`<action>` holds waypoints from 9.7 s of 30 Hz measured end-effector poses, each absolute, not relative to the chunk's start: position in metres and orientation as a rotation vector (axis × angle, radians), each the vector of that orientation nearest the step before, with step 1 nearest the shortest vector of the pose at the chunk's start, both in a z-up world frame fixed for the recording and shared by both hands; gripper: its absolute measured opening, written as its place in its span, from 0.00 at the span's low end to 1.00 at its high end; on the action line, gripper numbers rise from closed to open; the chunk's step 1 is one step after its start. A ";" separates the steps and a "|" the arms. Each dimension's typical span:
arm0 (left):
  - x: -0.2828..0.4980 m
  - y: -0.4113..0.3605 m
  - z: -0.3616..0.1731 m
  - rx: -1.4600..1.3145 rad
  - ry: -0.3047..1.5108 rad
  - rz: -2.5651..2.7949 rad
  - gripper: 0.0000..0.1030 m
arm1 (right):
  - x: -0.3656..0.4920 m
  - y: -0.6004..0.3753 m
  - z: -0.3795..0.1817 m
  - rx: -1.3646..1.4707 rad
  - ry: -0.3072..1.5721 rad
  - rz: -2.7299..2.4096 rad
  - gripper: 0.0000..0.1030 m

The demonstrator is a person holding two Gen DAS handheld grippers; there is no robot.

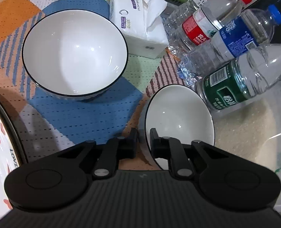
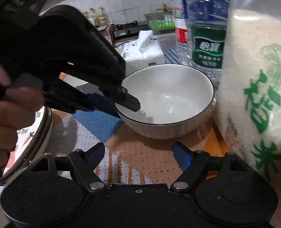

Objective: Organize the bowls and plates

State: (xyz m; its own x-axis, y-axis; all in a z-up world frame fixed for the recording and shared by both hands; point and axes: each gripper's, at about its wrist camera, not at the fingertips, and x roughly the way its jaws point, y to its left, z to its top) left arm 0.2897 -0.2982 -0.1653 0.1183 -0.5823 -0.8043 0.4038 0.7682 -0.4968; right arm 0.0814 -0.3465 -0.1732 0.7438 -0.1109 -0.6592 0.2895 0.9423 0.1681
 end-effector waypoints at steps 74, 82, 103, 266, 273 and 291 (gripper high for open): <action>0.161 -0.139 -0.097 -0.079 1.336 -0.623 0.08 | -0.010 -0.257 -0.103 0.029 0.744 0.244 0.88; 0.158 -0.156 -0.109 0.048 1.358 -0.586 0.09 | -0.007 -0.255 -0.109 0.049 0.803 0.208 0.86; 0.156 -0.167 -0.119 0.128 1.297 -0.497 0.13 | 0.010 -0.235 -0.107 -0.073 0.906 0.102 0.83; 0.159 -0.158 -0.095 0.154 1.345 -0.652 0.19 | 0.025 -0.260 -0.084 -0.195 0.808 0.359 0.88; 0.163 -0.165 -0.101 0.201 1.344 -0.640 0.19 | 0.030 -0.259 -0.080 -0.187 0.842 0.323 0.88; 0.158 -0.154 -0.094 0.150 1.293 -0.663 0.22 | 0.015 -0.262 -0.069 -0.196 0.823 0.301 0.91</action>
State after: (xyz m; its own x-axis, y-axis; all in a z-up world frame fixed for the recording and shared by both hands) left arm 0.1579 -0.1540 -0.0936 0.1191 -0.3705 -0.9212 0.5321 0.8071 -0.2559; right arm 0.0153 -0.2623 -0.0691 0.6410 0.1868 -0.7444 -0.3373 0.9398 -0.0547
